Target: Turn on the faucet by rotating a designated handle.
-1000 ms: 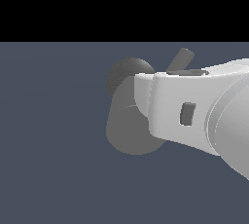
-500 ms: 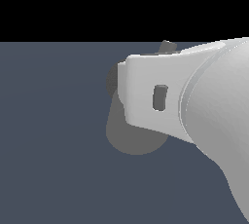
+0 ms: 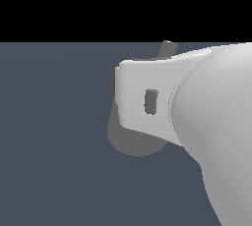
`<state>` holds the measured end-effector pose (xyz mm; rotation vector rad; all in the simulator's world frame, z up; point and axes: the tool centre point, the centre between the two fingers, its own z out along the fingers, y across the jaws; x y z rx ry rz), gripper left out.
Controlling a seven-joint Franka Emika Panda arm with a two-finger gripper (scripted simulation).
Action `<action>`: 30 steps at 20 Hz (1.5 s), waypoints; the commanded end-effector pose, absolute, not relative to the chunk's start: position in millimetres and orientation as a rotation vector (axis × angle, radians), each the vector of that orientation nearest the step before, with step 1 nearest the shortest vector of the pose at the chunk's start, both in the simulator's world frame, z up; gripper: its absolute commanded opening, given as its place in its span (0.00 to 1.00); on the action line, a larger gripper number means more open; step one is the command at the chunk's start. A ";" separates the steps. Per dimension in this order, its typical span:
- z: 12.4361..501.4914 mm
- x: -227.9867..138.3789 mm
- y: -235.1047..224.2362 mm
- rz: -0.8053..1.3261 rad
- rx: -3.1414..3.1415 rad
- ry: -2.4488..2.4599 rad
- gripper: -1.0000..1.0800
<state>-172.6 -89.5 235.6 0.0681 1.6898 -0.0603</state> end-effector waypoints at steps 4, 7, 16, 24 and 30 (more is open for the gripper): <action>261.1 -165.7 -52.5 -0.028 0.023 1.626 0.00; 266.6 -164.5 -41.9 -0.025 0.018 1.614 0.00; 282.0 -161.9 -12.0 -0.017 0.004 1.579 0.00; 231.3 -169.2 -42.1 -0.090 0.076 1.698 0.00; 238.6 -166.2 -20.1 -0.072 0.059 1.670 0.00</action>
